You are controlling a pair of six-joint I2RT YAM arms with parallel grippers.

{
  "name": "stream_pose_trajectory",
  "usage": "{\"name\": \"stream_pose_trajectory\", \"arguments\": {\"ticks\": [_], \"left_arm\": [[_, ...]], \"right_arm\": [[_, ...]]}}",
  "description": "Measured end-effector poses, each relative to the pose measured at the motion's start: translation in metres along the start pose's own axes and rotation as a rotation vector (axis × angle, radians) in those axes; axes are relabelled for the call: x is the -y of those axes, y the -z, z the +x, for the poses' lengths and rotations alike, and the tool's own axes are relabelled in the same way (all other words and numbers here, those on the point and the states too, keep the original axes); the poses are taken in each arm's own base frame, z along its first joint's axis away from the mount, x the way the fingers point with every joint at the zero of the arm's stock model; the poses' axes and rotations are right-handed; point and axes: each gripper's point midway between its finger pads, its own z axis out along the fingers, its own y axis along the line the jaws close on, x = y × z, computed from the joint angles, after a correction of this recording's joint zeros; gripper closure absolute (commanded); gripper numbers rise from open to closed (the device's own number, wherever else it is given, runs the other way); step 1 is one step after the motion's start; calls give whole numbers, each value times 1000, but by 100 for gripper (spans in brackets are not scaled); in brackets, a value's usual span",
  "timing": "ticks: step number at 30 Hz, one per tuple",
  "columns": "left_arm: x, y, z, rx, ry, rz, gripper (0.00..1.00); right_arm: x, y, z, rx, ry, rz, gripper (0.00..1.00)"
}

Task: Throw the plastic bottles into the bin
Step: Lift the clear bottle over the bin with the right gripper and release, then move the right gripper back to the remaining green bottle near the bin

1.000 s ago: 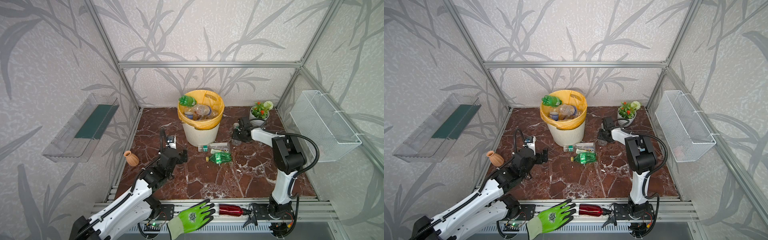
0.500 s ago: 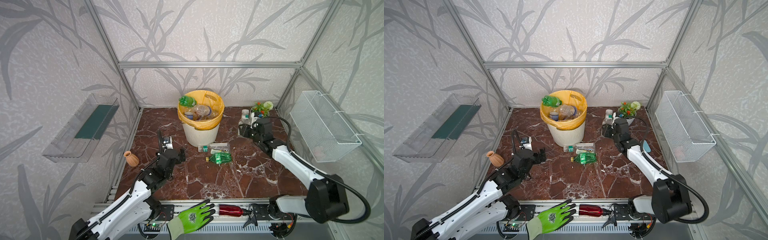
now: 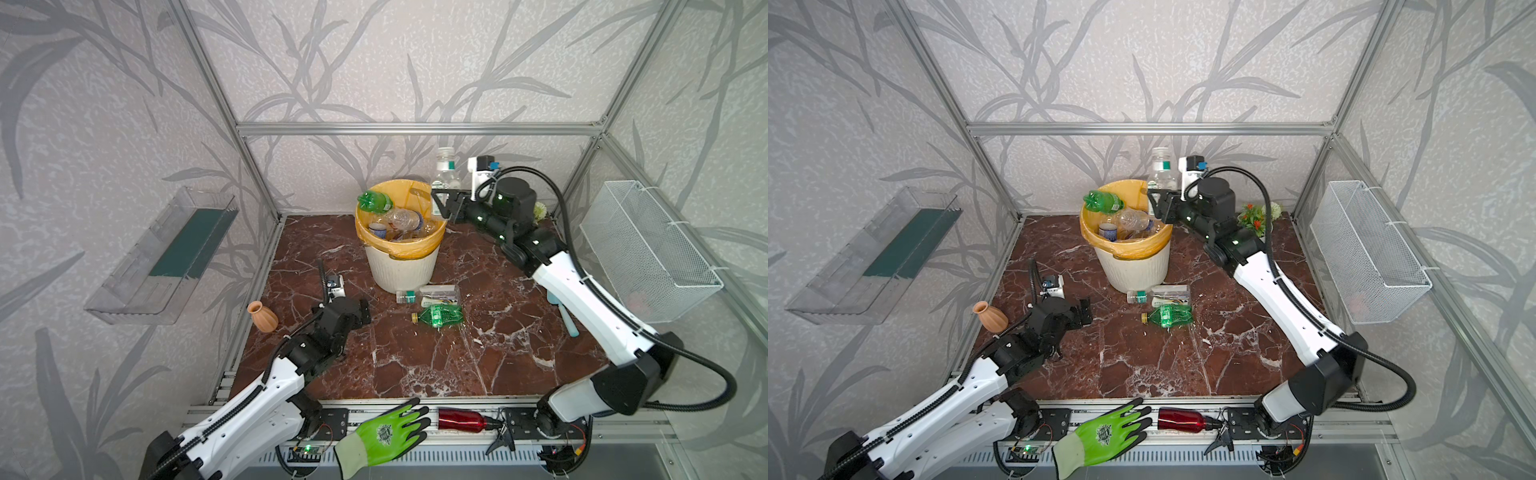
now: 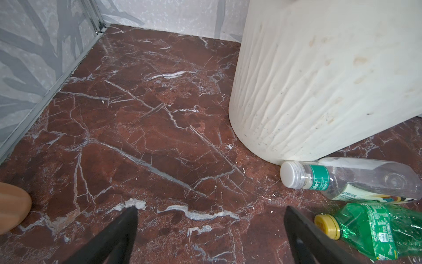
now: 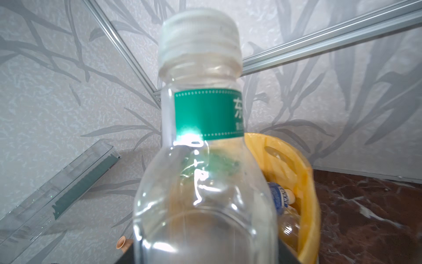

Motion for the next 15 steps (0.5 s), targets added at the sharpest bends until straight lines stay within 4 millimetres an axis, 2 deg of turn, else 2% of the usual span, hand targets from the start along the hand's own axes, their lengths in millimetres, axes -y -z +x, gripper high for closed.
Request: {"name": "stream_pose_trajectory", "arguments": {"ticks": [1,3,5,7,11,15], "left_arm": [[0,0,1,-4,-1,1,1],[-1,1,2,-7,-2,3,1],[-1,3,2,-9,-2,6,1],[-2,5,2,-9,-2,7,1],[-4,8,2,-10,-2,8,1],[-3,8,3,-12,-2,13,1]], "right_arm": [[3,-10,9,-27,-2,8,28],[22,-27,35,-103,-14,51,12],[43,-35,55,-163,-13,108,8],[53,-36,60,-176,8,142,0],[58,-1,47,-125,66,205,1],[49,48,8,-10,121,234,1]]}}
